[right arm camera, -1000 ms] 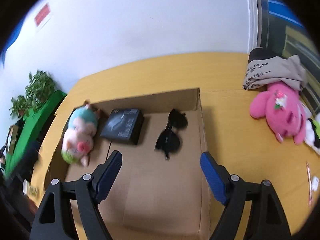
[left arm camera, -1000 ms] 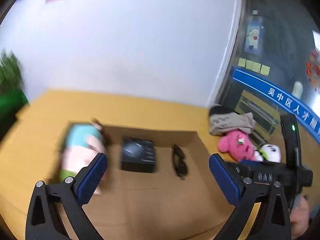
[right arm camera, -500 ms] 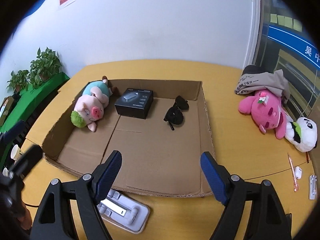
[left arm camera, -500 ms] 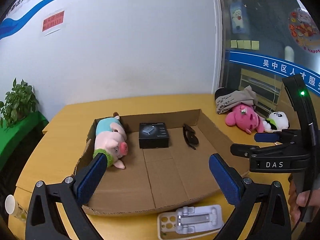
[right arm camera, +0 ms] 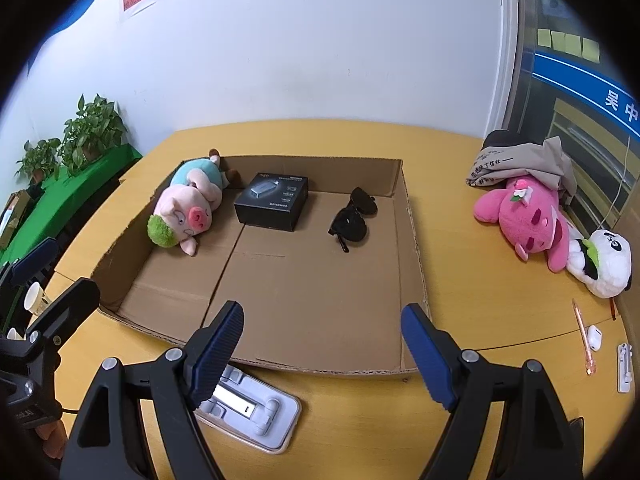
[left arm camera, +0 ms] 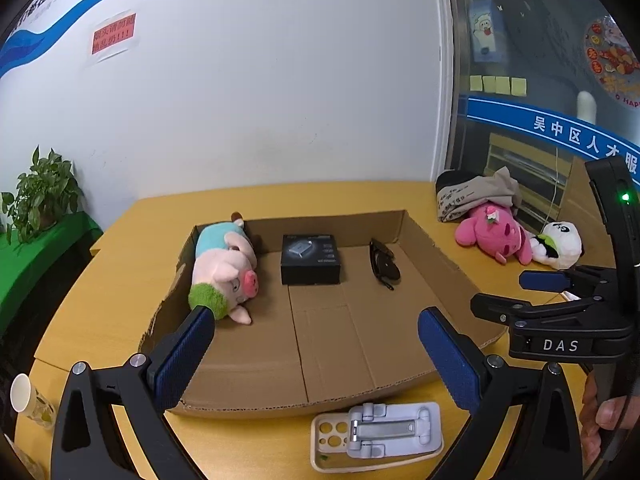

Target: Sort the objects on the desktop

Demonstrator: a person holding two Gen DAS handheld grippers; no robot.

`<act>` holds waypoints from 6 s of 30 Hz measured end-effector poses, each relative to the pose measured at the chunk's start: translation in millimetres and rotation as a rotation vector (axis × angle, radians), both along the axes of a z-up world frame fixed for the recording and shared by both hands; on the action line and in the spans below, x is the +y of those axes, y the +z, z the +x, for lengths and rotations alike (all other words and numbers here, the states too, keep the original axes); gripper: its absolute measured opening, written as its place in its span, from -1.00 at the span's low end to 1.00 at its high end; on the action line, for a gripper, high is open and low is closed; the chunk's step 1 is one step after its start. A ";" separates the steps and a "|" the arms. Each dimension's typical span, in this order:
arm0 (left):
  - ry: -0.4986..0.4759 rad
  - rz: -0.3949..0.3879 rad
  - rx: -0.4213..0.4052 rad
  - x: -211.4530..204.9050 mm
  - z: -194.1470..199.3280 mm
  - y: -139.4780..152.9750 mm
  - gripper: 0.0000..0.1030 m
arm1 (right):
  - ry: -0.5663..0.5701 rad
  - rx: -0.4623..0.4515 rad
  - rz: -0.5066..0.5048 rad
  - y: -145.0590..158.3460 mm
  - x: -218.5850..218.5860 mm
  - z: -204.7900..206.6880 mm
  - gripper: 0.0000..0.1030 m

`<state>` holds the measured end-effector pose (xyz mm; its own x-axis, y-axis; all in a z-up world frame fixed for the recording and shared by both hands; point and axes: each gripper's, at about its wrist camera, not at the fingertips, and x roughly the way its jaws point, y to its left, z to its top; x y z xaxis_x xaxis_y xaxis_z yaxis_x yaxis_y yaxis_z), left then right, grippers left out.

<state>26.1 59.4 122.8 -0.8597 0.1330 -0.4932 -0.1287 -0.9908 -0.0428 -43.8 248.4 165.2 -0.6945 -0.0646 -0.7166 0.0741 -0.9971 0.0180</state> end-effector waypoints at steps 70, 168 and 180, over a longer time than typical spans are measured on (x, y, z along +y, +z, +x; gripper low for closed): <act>-0.205 0.117 -0.426 4.4 -27.9 -147.5 -0.18 | 0.099 -0.196 -0.172 -147.0 -19.1 40.4 -0.21; -0.275 0.205 -0.507 10.5 -10.2 -160.7 -0.45 | 0.278 -0.137 -0.038 -147.6 -39.6 56.5 -0.09; -0.235 0.230 -0.455 6.4 -0.7 -139.0 -0.81 | 0.292 -0.139 -0.103 -145.4 -37.3 55.8 -0.42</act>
<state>25.5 65.8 -16.2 -0.5016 0.4433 -0.7429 -0.2628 -0.8962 -0.3573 12.0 211.1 19.8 -0.5319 -0.3229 -0.7828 0.3456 -0.9267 0.1474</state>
